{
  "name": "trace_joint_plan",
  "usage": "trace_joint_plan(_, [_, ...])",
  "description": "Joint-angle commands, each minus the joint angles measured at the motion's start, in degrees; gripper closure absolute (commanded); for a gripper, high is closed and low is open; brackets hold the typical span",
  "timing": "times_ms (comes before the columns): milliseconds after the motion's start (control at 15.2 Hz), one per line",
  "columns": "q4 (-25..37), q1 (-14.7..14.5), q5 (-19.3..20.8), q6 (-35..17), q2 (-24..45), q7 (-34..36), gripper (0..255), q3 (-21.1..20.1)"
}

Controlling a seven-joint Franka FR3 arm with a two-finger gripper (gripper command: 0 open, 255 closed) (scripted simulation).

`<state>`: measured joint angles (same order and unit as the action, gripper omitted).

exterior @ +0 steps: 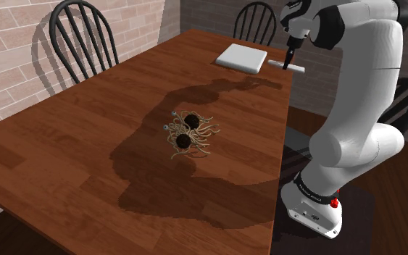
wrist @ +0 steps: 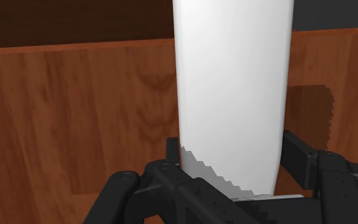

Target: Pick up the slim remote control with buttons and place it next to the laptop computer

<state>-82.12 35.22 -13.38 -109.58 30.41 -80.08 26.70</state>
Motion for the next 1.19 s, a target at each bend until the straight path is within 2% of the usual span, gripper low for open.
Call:
trace_joint_plan(0, [-0.53,0.11,-0.32,-1.2,0.67,-0.19,255,-0.17])
trace_joint_plan(726, [-4.87,0.24,-1.79,-8.08,3.46,-1.12,255,-1.07])
trace_joint_plan(1122, [-4.96,0.25,-1.83,-8.26,3.56,-1.15,255,-1.1])
